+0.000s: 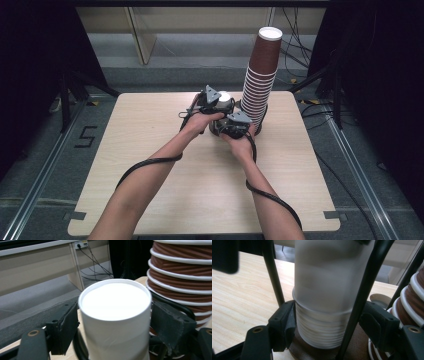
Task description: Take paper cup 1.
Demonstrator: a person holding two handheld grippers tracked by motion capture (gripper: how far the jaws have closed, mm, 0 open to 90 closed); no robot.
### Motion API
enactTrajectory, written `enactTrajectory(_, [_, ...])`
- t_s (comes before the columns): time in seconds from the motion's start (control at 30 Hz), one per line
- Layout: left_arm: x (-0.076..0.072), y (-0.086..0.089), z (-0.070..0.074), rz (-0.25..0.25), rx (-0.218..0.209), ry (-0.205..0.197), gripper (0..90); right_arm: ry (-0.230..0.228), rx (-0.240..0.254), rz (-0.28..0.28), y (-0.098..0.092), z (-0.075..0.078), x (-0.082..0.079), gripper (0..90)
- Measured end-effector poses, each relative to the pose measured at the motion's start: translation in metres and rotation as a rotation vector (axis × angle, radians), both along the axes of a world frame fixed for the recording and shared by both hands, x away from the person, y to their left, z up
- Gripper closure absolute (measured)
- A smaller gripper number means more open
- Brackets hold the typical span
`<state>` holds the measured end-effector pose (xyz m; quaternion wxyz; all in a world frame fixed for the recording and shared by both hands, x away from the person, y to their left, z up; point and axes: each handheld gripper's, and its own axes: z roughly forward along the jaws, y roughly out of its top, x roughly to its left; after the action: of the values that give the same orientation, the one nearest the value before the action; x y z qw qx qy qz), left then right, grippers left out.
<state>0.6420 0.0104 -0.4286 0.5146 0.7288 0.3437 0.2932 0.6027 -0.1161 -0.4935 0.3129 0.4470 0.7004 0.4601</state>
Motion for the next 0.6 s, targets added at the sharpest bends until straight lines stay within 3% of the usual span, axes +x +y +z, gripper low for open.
enactTrajectory(0.07, [0.000, -0.001, -0.001, 0.001, 0.006, -0.004, 22.6, 0.013, -0.002, 0.009, 0.000, 0.000, -0.001, 30.9])
enactTrajectory(0.13, [0.002, -0.001, -0.002, 0.008, 0.007, -0.004, 23.1, 0.004, 0.001, -0.019, 0.003, -0.003, -0.002, 31.8])
enactTrajectory(0.2, [0.003, -0.001, -0.002, 0.008, 0.005, -0.006, 26.8, -0.011, -0.004, -0.028, 0.002, -0.005, -0.002, 33.9])
enactTrajectory(0.27, [0.003, -0.002, -0.002, -0.001, 0.009, -0.015, 30.0, 0.005, -0.001, -0.028, 0.002, -0.006, -0.002, 35.3])
enactTrajectory(0.3, [0.002, -0.003, -0.001, -0.003, 0.013, -0.022, 30.5, -0.016, -0.008, -0.035, 0.003, -0.008, -0.002, 35.2])
enactTrajectory(0.43, [0.002, -0.003, -0.001, 0.001, 0.000, -0.018, 31.2, -0.007, -0.005, -0.025, 0.003, -0.007, -0.001, 35.7])
enactTrajectory(0.6, [-0.001, -0.002, 0.011, 0.010, -0.031, -0.050, 32.5, -0.015, -0.017, -0.027, 0.001, -0.004, -0.001, 37.4])
